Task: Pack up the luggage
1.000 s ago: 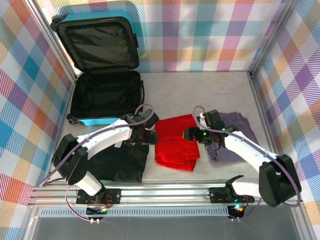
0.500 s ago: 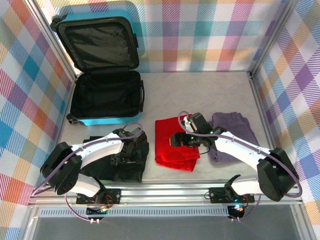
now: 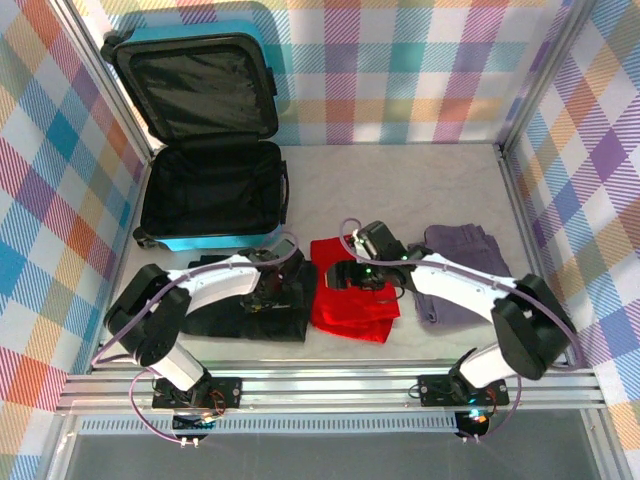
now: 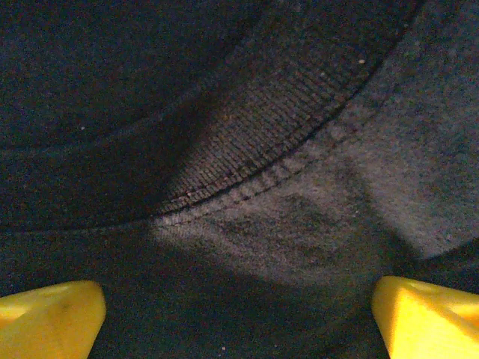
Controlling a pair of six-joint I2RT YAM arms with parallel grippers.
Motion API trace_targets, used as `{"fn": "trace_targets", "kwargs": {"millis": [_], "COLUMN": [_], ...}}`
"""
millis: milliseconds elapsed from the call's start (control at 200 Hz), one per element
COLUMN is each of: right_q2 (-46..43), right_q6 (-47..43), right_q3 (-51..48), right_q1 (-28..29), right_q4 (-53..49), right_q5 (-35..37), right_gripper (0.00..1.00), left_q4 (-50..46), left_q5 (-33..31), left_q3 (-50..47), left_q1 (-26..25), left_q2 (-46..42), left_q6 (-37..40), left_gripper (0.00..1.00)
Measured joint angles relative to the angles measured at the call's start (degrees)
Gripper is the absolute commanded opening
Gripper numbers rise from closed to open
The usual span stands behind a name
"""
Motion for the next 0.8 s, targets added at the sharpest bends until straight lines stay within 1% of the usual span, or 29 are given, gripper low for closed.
{"fn": "trace_targets", "kwargs": {"millis": [155, 305, 430, 575, 800], "right_q2": [7.7, 11.0, 13.8, 20.3, 31.4], "right_q6": [0.3, 0.2, -1.1, -3.3, -6.0], "right_q3": [3.2, 3.4, 6.9, 15.1, 30.4], "right_q1": [-2.1, -7.8, -12.7, -17.2, -20.3], "right_q4": [0.5, -0.3, -2.0, -4.2, -6.8], "right_q5": [0.1, -0.9, -2.4, -4.1, -5.7], "right_gripper": [0.78, 0.77, 0.77, 0.77, 0.76], "left_q4": [3.1, 4.9, 5.6, 5.6, 5.8], "left_q5": [-0.5, -0.6, -0.6, -0.6, -1.2], "left_q3": [2.3, 2.5, 2.7, 2.7, 2.6], "left_q1": [0.5, 0.6, 0.6, 0.6, -0.8], "left_q2": [2.5, 2.6, 2.6, 2.7, 2.9], "left_q6": [0.6, 0.6, 0.5, 0.3, -0.8], "left_gripper": [0.92, 0.92, 0.92, 0.92, 0.92]}}
